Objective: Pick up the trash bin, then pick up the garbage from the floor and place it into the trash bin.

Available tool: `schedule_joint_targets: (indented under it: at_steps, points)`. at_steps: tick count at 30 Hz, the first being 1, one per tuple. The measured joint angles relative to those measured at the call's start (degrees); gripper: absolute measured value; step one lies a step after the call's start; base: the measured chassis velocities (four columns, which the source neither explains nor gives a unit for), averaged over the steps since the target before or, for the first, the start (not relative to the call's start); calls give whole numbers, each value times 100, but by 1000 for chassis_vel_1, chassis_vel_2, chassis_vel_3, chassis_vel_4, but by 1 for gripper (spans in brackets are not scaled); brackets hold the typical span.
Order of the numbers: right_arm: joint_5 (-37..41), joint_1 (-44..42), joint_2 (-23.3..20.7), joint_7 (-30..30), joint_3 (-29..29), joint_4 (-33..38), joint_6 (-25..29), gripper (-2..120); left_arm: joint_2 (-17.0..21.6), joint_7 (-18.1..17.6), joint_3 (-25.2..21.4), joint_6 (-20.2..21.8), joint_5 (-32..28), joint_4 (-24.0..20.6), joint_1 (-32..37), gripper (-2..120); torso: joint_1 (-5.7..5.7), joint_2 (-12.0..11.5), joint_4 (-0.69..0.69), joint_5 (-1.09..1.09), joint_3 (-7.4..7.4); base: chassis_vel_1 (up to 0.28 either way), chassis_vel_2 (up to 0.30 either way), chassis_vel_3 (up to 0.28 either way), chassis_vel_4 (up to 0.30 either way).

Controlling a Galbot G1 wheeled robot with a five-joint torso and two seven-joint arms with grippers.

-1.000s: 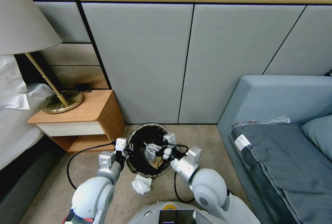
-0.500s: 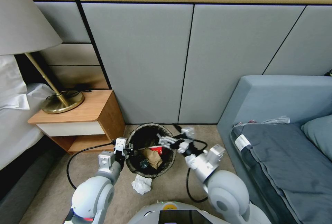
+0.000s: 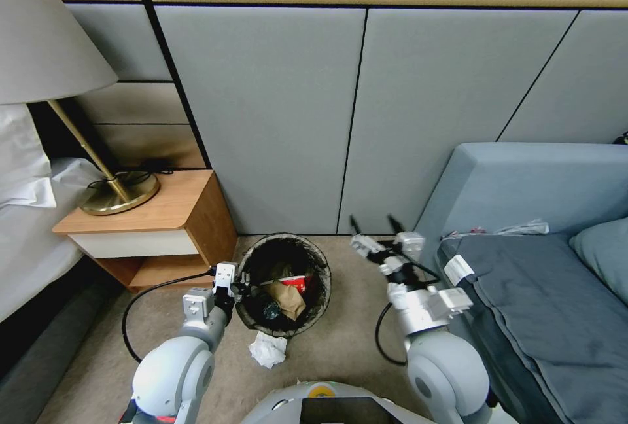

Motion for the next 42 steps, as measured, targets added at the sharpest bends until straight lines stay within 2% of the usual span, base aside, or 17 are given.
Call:
schedule_joint_targets:
  at_steps: [1,2,5,12,24,42]
  points:
    - [-80,-173,96,-210,304,-207,305,100,1,0,-4,-2,3,-9,7,1,0,0,-2,0,0,0,0,0,0]
    - [-80,-173,96,-210,304,-207,305,100,1,0,-4,-2,3,-9,7,1,0,0,-2,0,0,0,0,0,0]
    - [-65,-623,264,-393,888,-500,810,100,-42,0,-9,-16,44,-30,46,1,0,0,0,-1,0,0,0,0,0]
    - [60,-1013,362,-401,1144,-633,1117,100,-84,1,-23,-31,103,-78,122,1,0,0,0,-1,0,0,0,0,0]
    - [138,-1465,430,-350,1033,-644,1416,100,-137,1,-25,40,155,-140,151,1,0,0,0,-1,0,0,0,0,0]
    - [120,-1653,514,-235,901,-685,1596,100,-145,-2,-36,69,186,-235,206,1,-1,0,1,-1,0,30,36,36,31]
